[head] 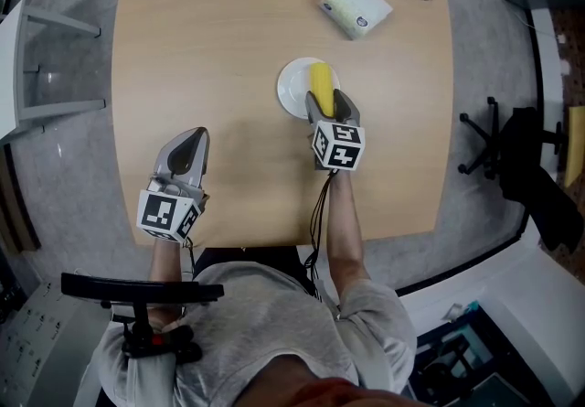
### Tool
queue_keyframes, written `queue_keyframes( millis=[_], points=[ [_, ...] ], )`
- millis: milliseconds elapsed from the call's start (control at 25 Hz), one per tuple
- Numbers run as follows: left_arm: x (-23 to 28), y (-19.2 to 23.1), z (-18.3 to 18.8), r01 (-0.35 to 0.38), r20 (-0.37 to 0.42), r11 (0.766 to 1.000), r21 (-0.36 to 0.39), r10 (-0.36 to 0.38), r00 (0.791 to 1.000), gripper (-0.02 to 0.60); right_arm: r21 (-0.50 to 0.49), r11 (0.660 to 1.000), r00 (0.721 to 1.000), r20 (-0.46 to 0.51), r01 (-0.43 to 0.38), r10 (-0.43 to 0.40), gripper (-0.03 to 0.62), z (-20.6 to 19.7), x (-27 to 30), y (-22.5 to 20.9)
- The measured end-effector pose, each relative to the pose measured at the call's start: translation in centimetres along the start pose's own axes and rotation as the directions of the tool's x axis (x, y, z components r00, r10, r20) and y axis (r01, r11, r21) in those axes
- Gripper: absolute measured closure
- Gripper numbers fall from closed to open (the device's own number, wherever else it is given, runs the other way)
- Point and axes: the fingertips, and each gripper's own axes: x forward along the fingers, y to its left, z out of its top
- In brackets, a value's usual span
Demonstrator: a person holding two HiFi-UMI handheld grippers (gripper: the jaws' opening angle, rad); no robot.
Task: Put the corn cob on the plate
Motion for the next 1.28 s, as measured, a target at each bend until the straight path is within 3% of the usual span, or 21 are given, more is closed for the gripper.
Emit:
queue_keyframes(
  millis=[720,1280],
  points=[
    [-4.1,-3.7,2.5,0.032,0.07,0.998,0.047,-0.035,0.997,0.561,0.006,1.0,0.992,0.125,0.003,-0.004,0.314,3.2,-7.2,1.2],
    [-8.6,-6.1,5.4,0.052,0.134,0.995,0.09,-0.063,0.989,0.561,0.02,1.0,0.968,0.251,-0.01,0.005,0.315,6.3,-15.7,4.0]
  ],
)
